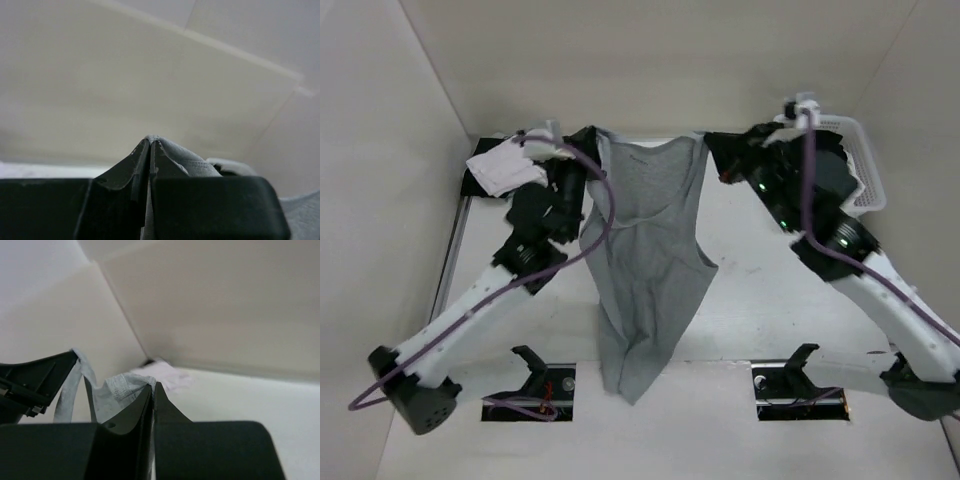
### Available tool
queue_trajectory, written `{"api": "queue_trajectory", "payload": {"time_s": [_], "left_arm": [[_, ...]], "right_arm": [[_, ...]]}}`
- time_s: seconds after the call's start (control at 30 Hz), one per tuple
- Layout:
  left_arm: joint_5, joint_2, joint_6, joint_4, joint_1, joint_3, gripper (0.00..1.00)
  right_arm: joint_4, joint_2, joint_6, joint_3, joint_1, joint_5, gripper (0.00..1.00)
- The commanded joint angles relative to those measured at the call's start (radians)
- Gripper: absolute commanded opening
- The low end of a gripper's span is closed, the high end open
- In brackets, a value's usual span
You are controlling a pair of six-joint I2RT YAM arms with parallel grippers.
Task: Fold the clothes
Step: Flatten the tank top out
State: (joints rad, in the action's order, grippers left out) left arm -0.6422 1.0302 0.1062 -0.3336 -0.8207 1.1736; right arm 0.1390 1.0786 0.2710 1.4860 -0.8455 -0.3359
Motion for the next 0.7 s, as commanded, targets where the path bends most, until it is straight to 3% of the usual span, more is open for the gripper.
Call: {"api": "queue_trajectory", "payload": {"time_s": [0.0, 0.1, 0.17, 0.23, 0.3, 0.33, 0.37, 0.4, 0.47, 0.5, 0.53, 0.63, 0.67], "left_arm": [[0.243, 0.167, 0.334, 0.085, 0.249, -0.062, 0.01], [0.318, 0.355, 0.372, 0.087, 0.401, 0.029, 0.03], [0.349, 0.54, 0.383, 0.087, 0.482, 0.16, 0.05], [0.378, 0.734, 0.401, 0.123, 0.55, 0.349, 0.11], [0.409, 0.893, 0.409, 0.226, 0.588, 0.557, 0.29], [0.421, 0.936, 0.412, 0.29, 0.597, 0.631, 0.39], [0.429, 0.949, 0.405, 0.338, 0.598, 0.664, 0.47], [0.423, 0.932, 0.394, 0.359, 0.592, 0.646, 0.49], [0.402, 0.833, 0.385, 0.331, 0.541, 0.473, 0.48], [0.374, 0.773, 0.386, 0.291, 0.504, 0.357, 0.46], [0.333, 0.713, 0.389, 0.241, 0.465, 0.234, 0.44], [0.228, 0.564, 0.377, 0.179, 0.316, -0.05, 0.28], [0.207, 0.521, 0.362, 0.186, 0.244, -0.122, 0.22]], "right_arm": [[-0.081, 0.142, 0.146, -0.041, 0.247, 0.288, 0.03], [-0.099, 0.355, 0.195, 0.028, 0.38, 0.389, 0.04], [-0.078, 0.554, 0.192, 0.168, 0.447, 0.428, 0.04], [-0.049, 0.755, 0.201, 0.36, 0.513, 0.419, 0.11], [0.046, 0.921, 0.229, 0.576, 0.561, 0.4, 0.23], [0.095, 0.961, 0.234, 0.645, 0.575, 0.394, 0.35], [0.12, 0.968, 0.238, 0.661, 0.576, 0.387, 0.48], [0.119, 0.948, 0.237, 0.63, 0.576, 0.383, 0.54], [0.055, 0.847, 0.234, 0.436, 0.572, 0.37, 0.58], [-0.008, 0.786, 0.241, 0.307, 0.555, 0.368, 0.58], [-0.083, 0.727, 0.247, 0.169, 0.531, 0.362, 0.5], [-0.255, 0.572, 0.325, -0.195, 0.455, 0.324, 0.08], [-0.283, 0.532, 0.344, -0.284, 0.429, 0.313, 0.02]]}}
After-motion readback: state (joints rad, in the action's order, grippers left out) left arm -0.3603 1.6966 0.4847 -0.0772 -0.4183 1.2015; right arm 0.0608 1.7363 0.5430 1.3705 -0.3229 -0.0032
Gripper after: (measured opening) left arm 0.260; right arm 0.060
